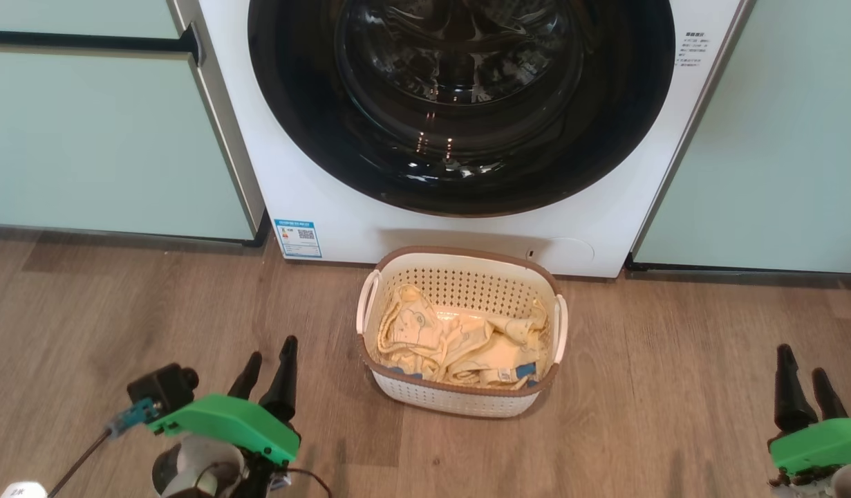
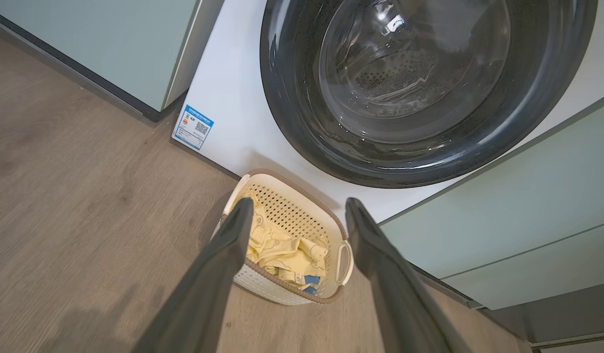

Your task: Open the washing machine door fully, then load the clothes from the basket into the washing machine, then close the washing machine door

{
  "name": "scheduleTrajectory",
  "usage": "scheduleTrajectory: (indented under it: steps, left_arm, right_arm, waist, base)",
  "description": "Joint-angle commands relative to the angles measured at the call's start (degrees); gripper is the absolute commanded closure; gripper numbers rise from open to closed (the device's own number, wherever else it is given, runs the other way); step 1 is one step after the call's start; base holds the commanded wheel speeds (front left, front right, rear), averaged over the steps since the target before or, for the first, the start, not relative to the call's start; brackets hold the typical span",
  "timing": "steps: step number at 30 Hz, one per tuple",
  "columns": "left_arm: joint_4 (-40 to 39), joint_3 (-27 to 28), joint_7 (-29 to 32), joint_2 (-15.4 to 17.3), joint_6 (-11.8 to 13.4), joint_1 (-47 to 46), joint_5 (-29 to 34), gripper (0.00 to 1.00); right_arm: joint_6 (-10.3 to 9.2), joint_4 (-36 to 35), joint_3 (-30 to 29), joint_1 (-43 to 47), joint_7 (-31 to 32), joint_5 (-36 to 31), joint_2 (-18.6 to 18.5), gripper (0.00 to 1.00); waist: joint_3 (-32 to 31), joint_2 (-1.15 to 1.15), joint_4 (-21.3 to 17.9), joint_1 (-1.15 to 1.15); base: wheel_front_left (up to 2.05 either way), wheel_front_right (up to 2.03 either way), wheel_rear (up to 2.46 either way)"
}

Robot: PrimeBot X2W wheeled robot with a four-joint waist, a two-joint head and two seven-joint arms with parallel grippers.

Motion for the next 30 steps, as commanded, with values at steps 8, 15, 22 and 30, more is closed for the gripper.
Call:
scheduleTrajectory:
  steps: [8, 15, 22, 30]
  left_arm:
    - [-2.09, 0.17, -2.10, 1.44, 0.83, -4.05, 7.29, 0.00]
    - [-1.77, -0.27, -3.28, 1.53, 1.33, -4.54, 12.08, 0.00]
    - [-1.38, -0.66, -4.30, 1.64, 1.55, -5.02, 16.19, 0.00]
    - [-1.17, -0.83, -5.65, 1.64, 1.48, -5.62, 21.22, 0.00]
  right_arm:
    - [-0.12, -1.98, 1.12, -3.03, -2.10, -7.74, -1.10, 0.00]
    - [-0.13, -1.44, 1.58, -3.53, -3.29, -12.52, -1.21, 0.00]
    - [-0.14, -1.01, 2.16, -3.98, -4.30, -16.53, -1.45, 0.00]
    - [-0.15, -0.83, 2.68, -4.48, -5.65, -22.09, -1.44, 0.00]
  waist:
    - [-0.15, 0.00, -0.05, 0.00]
    - [-0.09, 0.00, -0.16, 0.00]
    - [0.01, 0.00, -0.21, 0.00]
    - [0.08, 0.00, -0.40, 0.00]
  base:
    - [0.00, 0.00, 0.00]
    - [0.00, 0.00, 0.00]
    - [0.00, 0.00, 0.00]
    - [0.00, 0.00, 0.00]
